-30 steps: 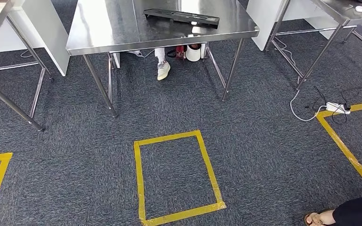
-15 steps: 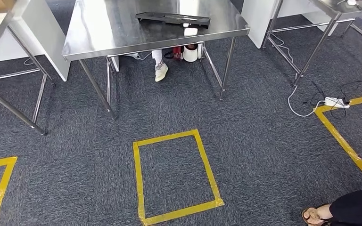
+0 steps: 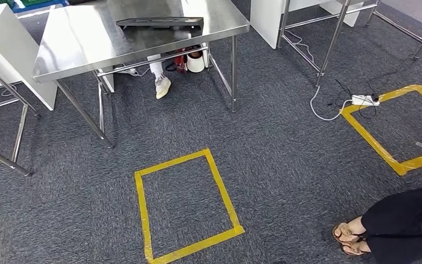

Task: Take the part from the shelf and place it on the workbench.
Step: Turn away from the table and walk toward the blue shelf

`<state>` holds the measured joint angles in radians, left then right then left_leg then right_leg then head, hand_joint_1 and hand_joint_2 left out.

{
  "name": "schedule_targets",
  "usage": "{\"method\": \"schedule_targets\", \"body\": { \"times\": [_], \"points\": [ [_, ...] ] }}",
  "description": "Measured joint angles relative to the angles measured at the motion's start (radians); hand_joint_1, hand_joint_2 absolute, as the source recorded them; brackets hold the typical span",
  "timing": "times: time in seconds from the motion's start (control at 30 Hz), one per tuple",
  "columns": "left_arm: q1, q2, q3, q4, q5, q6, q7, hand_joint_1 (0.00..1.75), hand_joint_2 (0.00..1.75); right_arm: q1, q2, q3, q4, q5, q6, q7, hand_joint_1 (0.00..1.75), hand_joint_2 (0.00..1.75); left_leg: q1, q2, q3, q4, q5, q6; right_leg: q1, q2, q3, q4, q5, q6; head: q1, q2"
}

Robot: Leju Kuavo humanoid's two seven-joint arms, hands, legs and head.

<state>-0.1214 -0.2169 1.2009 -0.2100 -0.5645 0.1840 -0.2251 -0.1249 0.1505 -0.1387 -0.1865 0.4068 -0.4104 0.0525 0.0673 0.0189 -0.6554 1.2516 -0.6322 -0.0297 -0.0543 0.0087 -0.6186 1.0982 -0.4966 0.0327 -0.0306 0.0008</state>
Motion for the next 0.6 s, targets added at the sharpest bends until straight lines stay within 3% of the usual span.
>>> {"method": "schedule_targets", "body": {
  "times": [0.03,0.07,0.1,0.2,0.23,0.27,0.33,0.4,0.5,0.57,0.6],
  "points": [
    [0.001,-0.001,0.0,0.0,-0.001,0.0,0.0,0.0,0.0,0.002,0.0,-0.002,0.0,0.0,-0.001,0.0,0.0,0.0,-0.012,-0.004,-0.021,0.053,-0.019,0.014,0.01,0.007,-0.008,0.0,0.005,-0.005,-0.001,0.0],
    [0.001,-0.002,0.0,0.0,-0.001,0.0,0.0,0.0,0.0,0.004,-0.001,-0.004,0.0,0.0,-0.001,0.0,0.0,0.0,-0.025,-0.008,-0.026,0.073,-0.02,0.033,0.023,0.016,-0.014,0.0,0.01,-0.01,-0.001,0.0],
    [0.002,-0.004,0.0,0.0,-0.002,0.0,0.0,0.0,0.0,0.007,-0.001,-0.005,0.0,0.001,-0.002,0.0,0.0,0.0,-0.04,-0.013,-0.012,0.055,-0.003,0.059,0.035,0.025,-0.018,-0.001,0.013,-0.015,0.0,0.0],
    [0.001,-0.005,-0.001,0.0,-0.003,0.002,0.0,0.0,0.0,0.009,0.0,-0.007,0.0,0.001,-0.002,0.0,0.0,0.0,-0.09,-0.047,0.076,-0.109,0.069,0.159,0.062,0.05,-0.021,-0.007,0.026,-0.029,0.005,0.0],
    [0.0,-0.004,-0.002,0.0,-0.003,0.003,0.0,0.0,0.0,0.009,0.003,-0.007,0.0,0.001,-0.002,0.001,0.0,0.0,-0.102,-0.053,0.093,-0.144,0.079,0.18,0.064,0.057,-0.022,-0.01,0.031,-0.029,0.009,0.0],
    [-0.001,-0.004,-0.003,0.0,-0.004,0.004,0.0,0.0,0.0,0.009,0.004,-0.008,0.0,0.0,-0.002,0.001,0.0,0.0,-0.108,-0.054,0.099,-0.16,0.082,0.191,0.062,0.063,-0.023,-0.014,0.036,-0.026,0.012,0.0],
    [-0.002,-0.005,-0.005,-0.001,-0.005,0.005,0.0,0.0,0.0,0.01,0.004,-0.012,0.0,-0.004,-0.001,0.002,0.0,0.0,-0.11,-0.041,0.109,-0.192,0.099,0.19,0.061,0.071,-0.024,-0.023,0.047,-0.014,0.014,0.0],
    [-0.003,-0.008,-0.005,0.0,-0.005,0.005,0.0,0.0,0.0,0.011,0.002,-0.017,0.0,-0.008,-0.001,0.003,0.0,0.0,-0.104,-0.024,0.125,-0.238,0.126,0.176,0.066,0.053,-0.037,-0.007,0.036,-0.009,0.015,0.0],
    [0.0,-0.01,-0.005,0.0,-0.005,0.006,0.0,0.0,0.0,0.009,-0.005,-0.027,0.0,-0.01,-0.001,0.001,0.0,0.0,-0.096,0.007,0.123,-0.264,0.149,0.15,0.059,0.016,-0.097,0.134,-0.044,-0.006,0.021,0.0],
    [0.001,-0.013,-0.005,0.0,-0.006,0.006,0.0,0.0,0.0,0.011,-0.008,-0.034,0.0,-0.013,0.0,0.0,0.0,0.0,-0.093,0.03,0.116,-0.263,0.152,0.139,0.044,0.005,-0.111,0.196,-0.07,0.012,0.021,0.0],
    [0.001,-0.014,-0.005,0.0,-0.007,0.006,0.0,0.0,0.0,0.013,-0.01,-0.036,0.0,-0.014,0.0,0.0,0.0,0.0,-0.09,0.041,0.114,-0.262,0.153,0.132,0.036,-0.002,-0.09,0.173,-0.061,0.027,0.022,0.0]
  ]
}}
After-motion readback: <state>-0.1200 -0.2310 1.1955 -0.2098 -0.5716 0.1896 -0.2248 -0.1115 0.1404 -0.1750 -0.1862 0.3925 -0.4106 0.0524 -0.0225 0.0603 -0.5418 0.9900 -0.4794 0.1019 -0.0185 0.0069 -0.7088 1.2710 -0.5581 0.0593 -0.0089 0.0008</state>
